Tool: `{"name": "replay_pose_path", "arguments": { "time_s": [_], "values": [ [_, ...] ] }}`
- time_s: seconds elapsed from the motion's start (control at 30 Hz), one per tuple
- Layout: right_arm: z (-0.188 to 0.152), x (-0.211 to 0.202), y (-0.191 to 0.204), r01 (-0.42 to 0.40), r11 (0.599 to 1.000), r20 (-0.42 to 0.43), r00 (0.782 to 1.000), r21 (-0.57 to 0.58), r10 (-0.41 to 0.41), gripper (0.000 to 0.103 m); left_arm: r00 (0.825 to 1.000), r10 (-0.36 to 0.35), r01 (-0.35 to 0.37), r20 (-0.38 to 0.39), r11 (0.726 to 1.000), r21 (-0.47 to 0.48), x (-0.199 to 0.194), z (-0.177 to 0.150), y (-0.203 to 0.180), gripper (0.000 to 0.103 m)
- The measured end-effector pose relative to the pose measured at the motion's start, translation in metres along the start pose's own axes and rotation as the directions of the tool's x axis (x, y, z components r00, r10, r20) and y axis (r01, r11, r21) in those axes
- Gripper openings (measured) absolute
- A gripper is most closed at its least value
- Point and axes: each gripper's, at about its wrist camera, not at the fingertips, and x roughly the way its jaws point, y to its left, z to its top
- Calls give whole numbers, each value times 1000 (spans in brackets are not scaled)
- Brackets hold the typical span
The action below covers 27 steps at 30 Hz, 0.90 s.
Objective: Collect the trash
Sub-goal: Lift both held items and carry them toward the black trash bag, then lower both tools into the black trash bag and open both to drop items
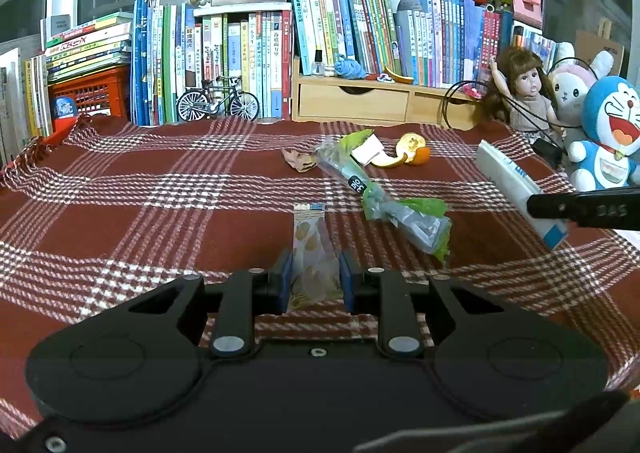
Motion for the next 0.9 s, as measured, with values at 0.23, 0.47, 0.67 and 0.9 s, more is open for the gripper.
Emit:
{"name": "replay_pose_path", "arguments": {
  "time_s": [0.23, 0.47, 0.67, 0.9],
  "values": [
    [-12, -32, 11, -56, 998, 36, 998, 3, 56, 17, 1000, -14, 14, 5, 1000, 4, -21, -9, -3, 23],
    [-45, -68, 36, -197, 980, 12, 980, -30, 198, 17, 999, -54, 54, -2, 998, 13, -55, -36, -9, 23],
    [-90, -87, 52, -292, 956, -55, 956, -36, 290, 17, 999, -46, 46, -23, 999, 26, -90, -84, -16, 23],
    [-145, -96, 61, -385, 923, -160, 911, -3, 379, 17, 975, -73, 66, -210, 997, -42, -101, -144, -6, 23]
  ]
}}
